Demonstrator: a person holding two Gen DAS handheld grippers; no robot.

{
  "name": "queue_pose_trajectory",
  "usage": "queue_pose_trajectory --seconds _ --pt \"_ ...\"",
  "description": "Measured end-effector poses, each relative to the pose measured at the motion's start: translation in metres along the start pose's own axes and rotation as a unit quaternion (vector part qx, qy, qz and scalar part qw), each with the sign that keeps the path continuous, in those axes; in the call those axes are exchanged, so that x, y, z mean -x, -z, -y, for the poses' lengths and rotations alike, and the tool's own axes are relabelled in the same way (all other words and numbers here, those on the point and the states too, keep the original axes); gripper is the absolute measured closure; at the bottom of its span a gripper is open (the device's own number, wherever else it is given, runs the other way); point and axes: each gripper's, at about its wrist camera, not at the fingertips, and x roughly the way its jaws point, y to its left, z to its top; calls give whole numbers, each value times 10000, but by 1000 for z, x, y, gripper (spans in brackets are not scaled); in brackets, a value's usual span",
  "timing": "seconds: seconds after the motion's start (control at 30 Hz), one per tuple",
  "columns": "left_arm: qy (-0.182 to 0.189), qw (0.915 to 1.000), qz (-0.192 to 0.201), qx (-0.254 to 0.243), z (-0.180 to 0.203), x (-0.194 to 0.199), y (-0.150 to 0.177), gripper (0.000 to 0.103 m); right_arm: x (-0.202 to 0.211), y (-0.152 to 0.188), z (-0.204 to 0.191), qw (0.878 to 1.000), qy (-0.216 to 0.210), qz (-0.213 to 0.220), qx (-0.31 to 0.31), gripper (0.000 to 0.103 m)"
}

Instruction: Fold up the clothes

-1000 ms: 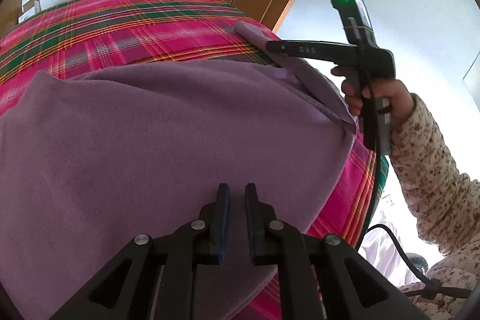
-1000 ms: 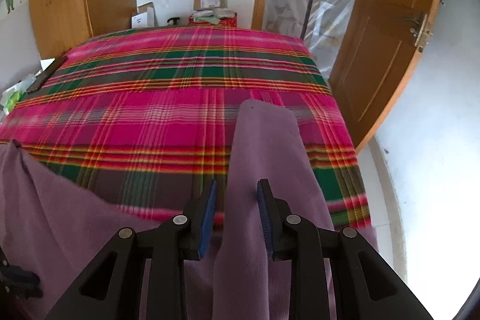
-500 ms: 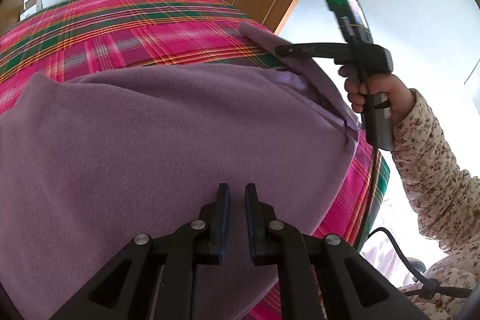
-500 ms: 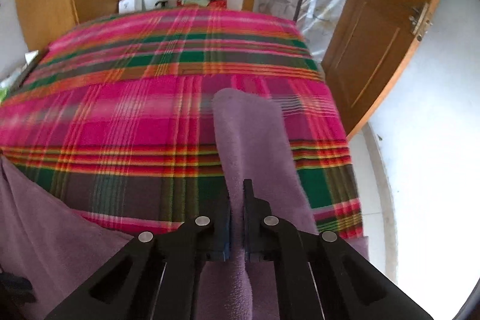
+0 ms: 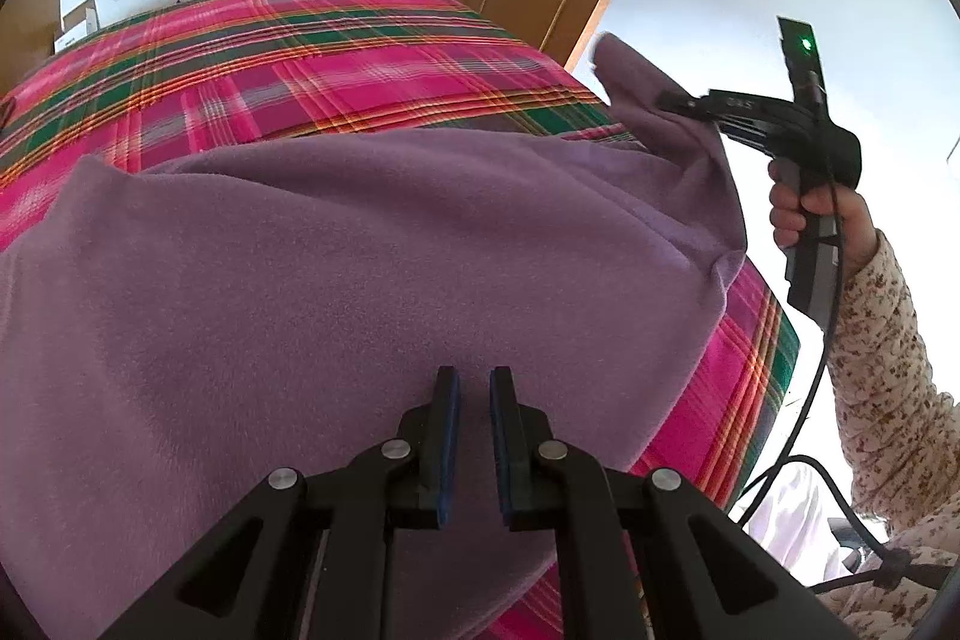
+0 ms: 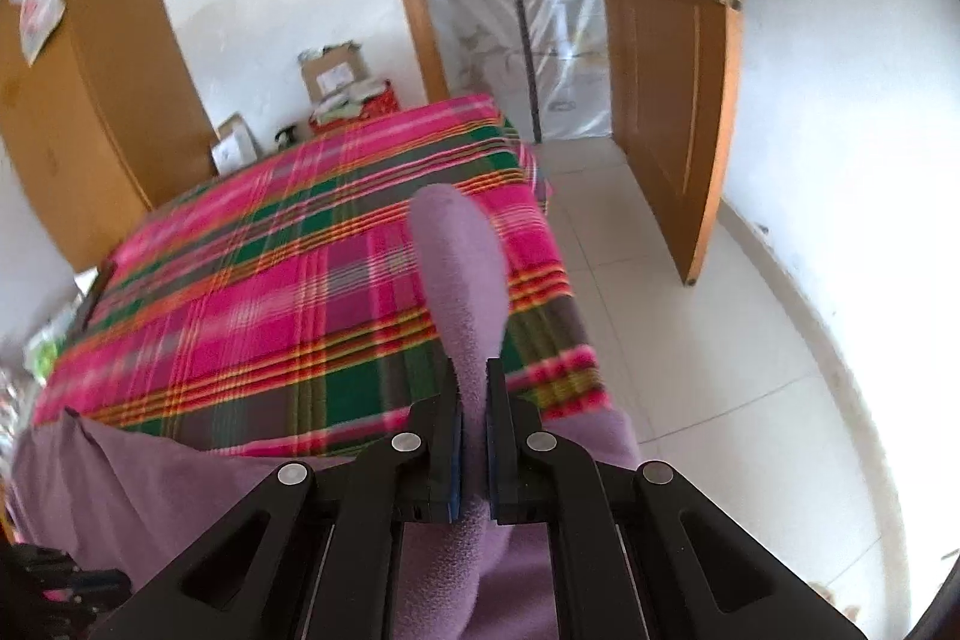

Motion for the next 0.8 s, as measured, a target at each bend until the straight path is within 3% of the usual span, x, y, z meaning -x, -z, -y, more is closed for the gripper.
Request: queue_pose_trajectory --seconds 0.3,0.43,0.8 --pt "-113 9999 7 14 4 -2 0 92 24 29 55 9926 -441 434 -1045 97" --pt "-129 9999 4 9 5 -4 -2 93 21 45 80 9846 -681 366 -1567 97" --pt "-154 9999 1 3 5 -7 -3 92 21 66 113 9729 -515 193 -2244 90"
